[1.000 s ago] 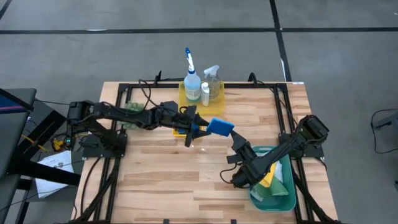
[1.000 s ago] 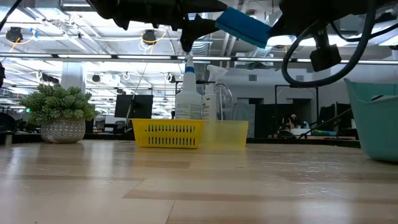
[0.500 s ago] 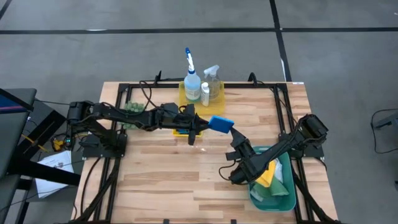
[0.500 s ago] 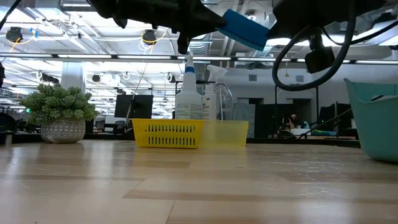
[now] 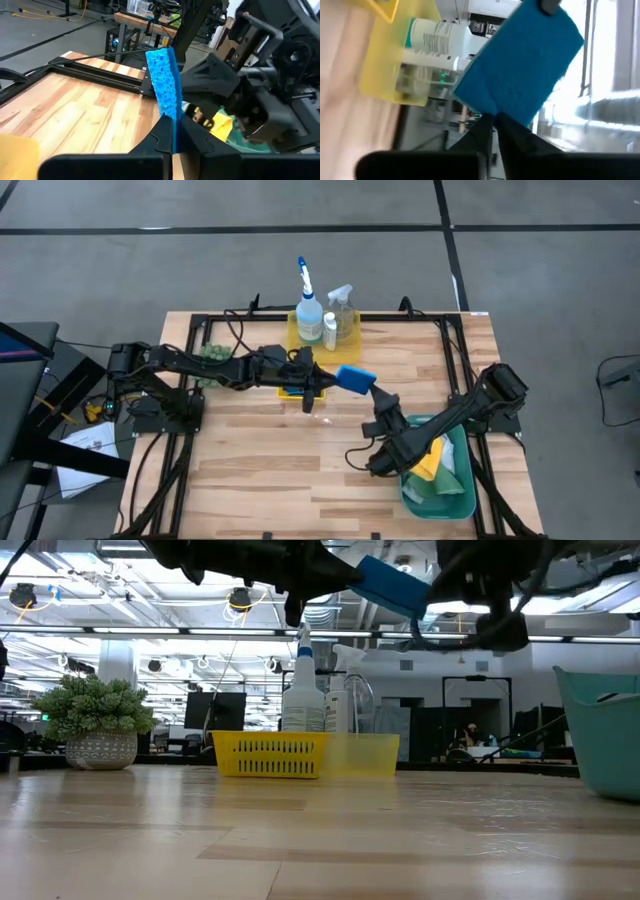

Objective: Pick & Place Kitchen Items
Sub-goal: Put the blue sponge into the bottom yellow bin

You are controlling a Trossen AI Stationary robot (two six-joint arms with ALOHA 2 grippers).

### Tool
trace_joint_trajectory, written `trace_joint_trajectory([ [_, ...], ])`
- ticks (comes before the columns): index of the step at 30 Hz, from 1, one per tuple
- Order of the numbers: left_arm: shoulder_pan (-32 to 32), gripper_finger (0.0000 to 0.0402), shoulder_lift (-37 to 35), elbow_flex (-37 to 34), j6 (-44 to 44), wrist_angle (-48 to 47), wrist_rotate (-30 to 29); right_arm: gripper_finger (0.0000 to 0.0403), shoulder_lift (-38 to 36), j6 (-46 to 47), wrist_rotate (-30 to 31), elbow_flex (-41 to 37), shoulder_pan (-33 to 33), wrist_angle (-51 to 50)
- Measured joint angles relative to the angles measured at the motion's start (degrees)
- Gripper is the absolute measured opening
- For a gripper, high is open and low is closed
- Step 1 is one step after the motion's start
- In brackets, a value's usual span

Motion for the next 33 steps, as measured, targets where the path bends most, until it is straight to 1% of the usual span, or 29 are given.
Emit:
trace_joint_trajectory([
  [3,0.0,0.0004,0.0,0.0,0.1,0.0,-1.9,0.0047,-1.1,4.3,-1.0,1.2,0.6,-0.1],
  [6,0.5,0.0004,0.0,0.0,0.1,0.0,-2.2,0.0086,-3.1,8.5,-2.5,2.2,1.3,0.1],
  [9,0.5,0.0004,0.0,0.0,0.1,0.0,-2.2,0.0132,-6.3,14.0,-4.1,2.2,2.1,0.5],
  [15,0.8,0.0004,0.1,0.0,0.2,-0.6,-2.7,0.0238,-13.5,26.4,-6.4,2.3,4.6,0.4],
  [18,0.8,0.0004,0.1,0.0,0.2,-0.8,-3.9,0.0274,-16.1,30.7,-6.5,2.3,6.4,0.4],
  [22,0.8,0.0004,0.1,0.0,0.1,-1.0,-6.5,0.0290,-19.2,38.6,-2.6,2.3,8.9,0.0],
  [28,1.0,0.0004,0.1,-0.8,-1.4,-1.1,-14.0,0.0291,-22.0,46.8,-1.5,2.3,12.5,-3.5],
  [33,1.6,0.0004,0.1,-0.9,-4.2,-0.9,-13.5,0.0291,-22.4,51.6,-1.0,2.2,13.9,-6.3],
])
